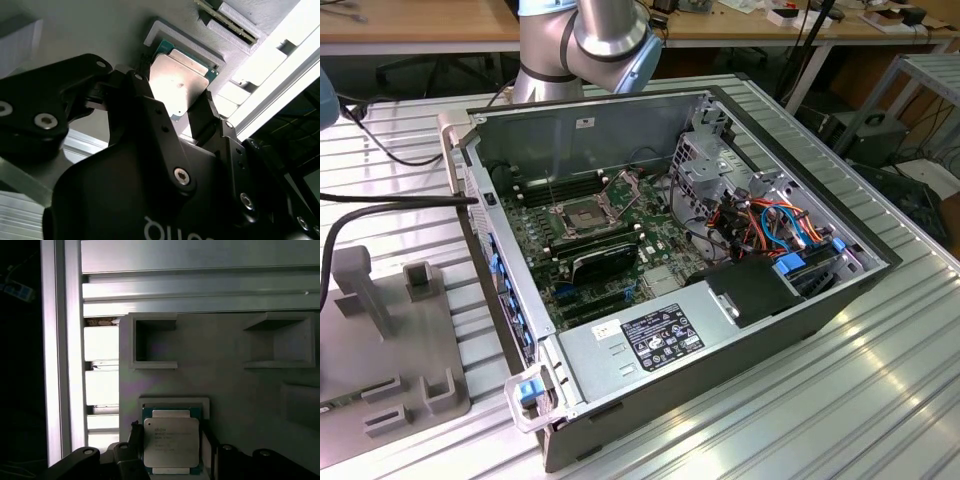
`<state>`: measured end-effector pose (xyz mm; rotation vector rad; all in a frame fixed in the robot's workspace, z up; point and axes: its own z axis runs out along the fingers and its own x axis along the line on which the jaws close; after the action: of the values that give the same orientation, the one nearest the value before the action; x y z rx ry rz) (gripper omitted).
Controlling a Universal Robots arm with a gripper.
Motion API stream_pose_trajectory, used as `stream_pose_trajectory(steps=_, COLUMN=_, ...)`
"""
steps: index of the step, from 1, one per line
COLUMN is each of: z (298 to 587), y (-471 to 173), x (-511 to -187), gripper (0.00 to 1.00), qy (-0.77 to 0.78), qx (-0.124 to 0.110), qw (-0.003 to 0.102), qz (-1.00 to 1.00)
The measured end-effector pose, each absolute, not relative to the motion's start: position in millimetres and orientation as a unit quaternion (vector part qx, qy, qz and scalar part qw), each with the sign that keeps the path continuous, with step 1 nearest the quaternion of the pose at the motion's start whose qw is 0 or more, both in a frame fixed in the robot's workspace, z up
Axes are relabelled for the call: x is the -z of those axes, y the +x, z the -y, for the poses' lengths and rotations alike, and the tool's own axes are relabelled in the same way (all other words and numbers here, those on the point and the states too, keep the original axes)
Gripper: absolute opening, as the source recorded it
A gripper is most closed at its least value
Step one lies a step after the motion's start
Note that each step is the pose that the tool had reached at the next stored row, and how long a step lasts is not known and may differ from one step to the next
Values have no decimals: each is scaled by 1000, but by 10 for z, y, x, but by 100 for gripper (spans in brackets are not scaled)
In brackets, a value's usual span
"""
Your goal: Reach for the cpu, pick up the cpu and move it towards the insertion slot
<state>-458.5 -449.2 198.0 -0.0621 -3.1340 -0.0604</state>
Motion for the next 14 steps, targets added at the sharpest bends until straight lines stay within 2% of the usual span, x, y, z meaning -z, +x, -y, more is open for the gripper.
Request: stream_pose_trajectory(steps=14, z=4492, y=-4586, x=-1997, gripper=55, qy=-20, qx=20, qw=3, qz=1000)
